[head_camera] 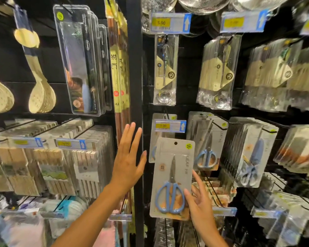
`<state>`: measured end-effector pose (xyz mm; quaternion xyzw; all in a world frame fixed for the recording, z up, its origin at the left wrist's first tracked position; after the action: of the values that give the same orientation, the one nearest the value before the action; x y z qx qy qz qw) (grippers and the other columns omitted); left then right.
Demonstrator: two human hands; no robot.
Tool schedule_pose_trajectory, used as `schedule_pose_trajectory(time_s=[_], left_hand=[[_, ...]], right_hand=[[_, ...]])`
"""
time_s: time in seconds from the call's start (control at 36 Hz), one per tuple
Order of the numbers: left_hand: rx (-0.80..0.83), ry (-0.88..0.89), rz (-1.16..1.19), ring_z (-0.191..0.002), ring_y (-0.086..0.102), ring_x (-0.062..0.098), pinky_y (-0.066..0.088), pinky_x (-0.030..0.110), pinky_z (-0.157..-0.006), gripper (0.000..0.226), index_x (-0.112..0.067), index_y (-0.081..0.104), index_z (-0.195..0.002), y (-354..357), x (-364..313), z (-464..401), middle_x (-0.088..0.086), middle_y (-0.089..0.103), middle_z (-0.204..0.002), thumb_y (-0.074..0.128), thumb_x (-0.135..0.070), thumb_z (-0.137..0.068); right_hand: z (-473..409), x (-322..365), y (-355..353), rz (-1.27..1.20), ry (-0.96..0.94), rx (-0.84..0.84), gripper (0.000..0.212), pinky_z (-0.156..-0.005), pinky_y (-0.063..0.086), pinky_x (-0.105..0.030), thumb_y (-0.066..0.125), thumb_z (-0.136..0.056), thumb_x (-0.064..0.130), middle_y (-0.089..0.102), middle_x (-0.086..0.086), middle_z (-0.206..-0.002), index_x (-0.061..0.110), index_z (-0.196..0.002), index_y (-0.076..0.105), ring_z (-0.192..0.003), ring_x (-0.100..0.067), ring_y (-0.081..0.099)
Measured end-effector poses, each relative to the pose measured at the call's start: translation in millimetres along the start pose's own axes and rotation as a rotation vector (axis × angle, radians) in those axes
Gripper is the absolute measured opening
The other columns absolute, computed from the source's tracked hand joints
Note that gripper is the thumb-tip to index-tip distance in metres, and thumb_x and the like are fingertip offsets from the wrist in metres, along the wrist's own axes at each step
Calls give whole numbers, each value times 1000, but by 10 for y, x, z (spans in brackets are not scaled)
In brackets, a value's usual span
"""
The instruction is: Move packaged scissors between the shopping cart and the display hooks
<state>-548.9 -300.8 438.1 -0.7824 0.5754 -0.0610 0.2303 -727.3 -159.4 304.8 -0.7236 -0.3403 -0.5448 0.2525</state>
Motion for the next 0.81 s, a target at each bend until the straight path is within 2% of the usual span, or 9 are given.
schedule_pose_trajectory(time_s=[0.06,0.17,0.33,0.5,0.67,0.81], left_hand=[[1,6,-3,-156,10,33,23,57,-122,76,-2,24,-157,11,1,-6,12,10,-168,65,-7,-93],[2,5,-5,-156,10,34,23,57,-123,77,-2,24,-157,20,0,2,12,10,-168,66,-7,-93],[0,-11,-18,-156,8,33,22,57,-123,79,-6,24,-157,23,46,-6,8,10,-169,69,-10,-92],[-1,-23,-17,-156,8,32,22,56,-123,79,-8,24,-158,38,59,1,6,10,-169,69,-12,-92],[6,-20,-19,-156,8,32,21,55,-124,77,-9,24,-158,48,92,0,6,10,-169,65,-17,-93],[-8,-11,-12,-156,8,32,19,54,-124,78,-9,24,-158,47,87,3,5,9,-169,66,-15,-92]], right_hand=[[-78,-3,3,8,-4,2,60,-93,58,-28,55,-100,4,68,14,-129,40,-145,39,-118,-8,66],[-198,90,48,36,-33,39,60,-82,55,-13,53,-101,4,69,32,-114,27,-153,33,-110,4,66],[-346,123,78,44,-57,40,61,-89,57,-23,53,-102,6,71,13,-123,34,-152,33,-117,-8,66],[-442,199,135,48,-103,68,60,-92,58,-27,52,-103,6,72,15,-121,35,-152,32,-116,-6,66],[-523,288,153,37,-126,57,61,-92,58,-29,51,-103,5,72,9,-123,32,-154,32,-118,-10,66],[-588,360,159,10,-130,66,61,-86,60,-28,53,-102,5,74,3,-120,29,-154,33,-115,-14,69]])
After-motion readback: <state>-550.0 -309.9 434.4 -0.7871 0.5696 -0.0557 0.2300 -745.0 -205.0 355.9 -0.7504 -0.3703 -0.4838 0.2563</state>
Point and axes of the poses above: each hand's wrist, its own z-axis away from the middle knuckle, its own y-axis out of the palm, x = y × z, the point moved 7 cm from there along -z, towards the middle knuckle
